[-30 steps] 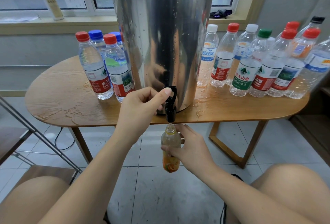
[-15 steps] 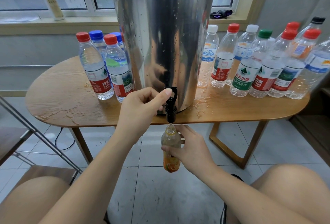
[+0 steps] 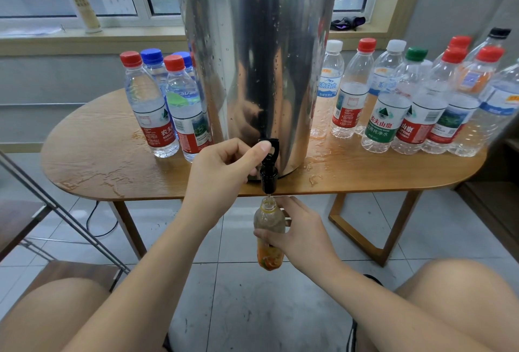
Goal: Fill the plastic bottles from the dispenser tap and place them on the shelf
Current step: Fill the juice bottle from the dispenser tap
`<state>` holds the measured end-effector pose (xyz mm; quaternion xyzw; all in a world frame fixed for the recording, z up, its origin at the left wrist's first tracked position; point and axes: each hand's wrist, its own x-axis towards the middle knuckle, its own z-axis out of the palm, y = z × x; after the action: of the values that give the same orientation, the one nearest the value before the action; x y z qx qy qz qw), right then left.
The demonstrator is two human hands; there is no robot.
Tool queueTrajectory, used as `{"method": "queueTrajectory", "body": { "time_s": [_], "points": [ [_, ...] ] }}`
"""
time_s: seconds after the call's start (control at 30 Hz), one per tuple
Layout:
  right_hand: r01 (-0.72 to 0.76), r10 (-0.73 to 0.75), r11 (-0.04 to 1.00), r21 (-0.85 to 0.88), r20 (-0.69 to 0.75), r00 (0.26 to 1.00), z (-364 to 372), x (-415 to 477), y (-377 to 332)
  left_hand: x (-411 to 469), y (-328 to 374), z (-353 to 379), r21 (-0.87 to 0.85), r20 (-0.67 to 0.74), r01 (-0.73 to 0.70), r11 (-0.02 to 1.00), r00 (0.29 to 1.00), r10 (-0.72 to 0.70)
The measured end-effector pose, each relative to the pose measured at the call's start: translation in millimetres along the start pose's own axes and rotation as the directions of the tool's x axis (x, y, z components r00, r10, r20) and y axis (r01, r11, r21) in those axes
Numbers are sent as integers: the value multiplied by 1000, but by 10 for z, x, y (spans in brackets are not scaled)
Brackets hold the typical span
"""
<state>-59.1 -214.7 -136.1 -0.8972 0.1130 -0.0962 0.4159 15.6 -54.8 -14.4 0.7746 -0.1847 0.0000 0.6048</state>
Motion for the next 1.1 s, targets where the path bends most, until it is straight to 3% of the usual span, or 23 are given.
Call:
{"method": "queueTrajectory", "body": {
  "time_s": [0.83, 1.1],
  "points": [
    [27, -27, 1000, -7, -4, 1000, -6, -18, -17, -4, 3, 13, 10, -9, 2, 1000, 1000, -2],
    [58, -58, 998, 11, -32, 998, -18, -20, 3, 2, -40, -138, -24, 113, -58, 998, 992, 60]
  ]
}}
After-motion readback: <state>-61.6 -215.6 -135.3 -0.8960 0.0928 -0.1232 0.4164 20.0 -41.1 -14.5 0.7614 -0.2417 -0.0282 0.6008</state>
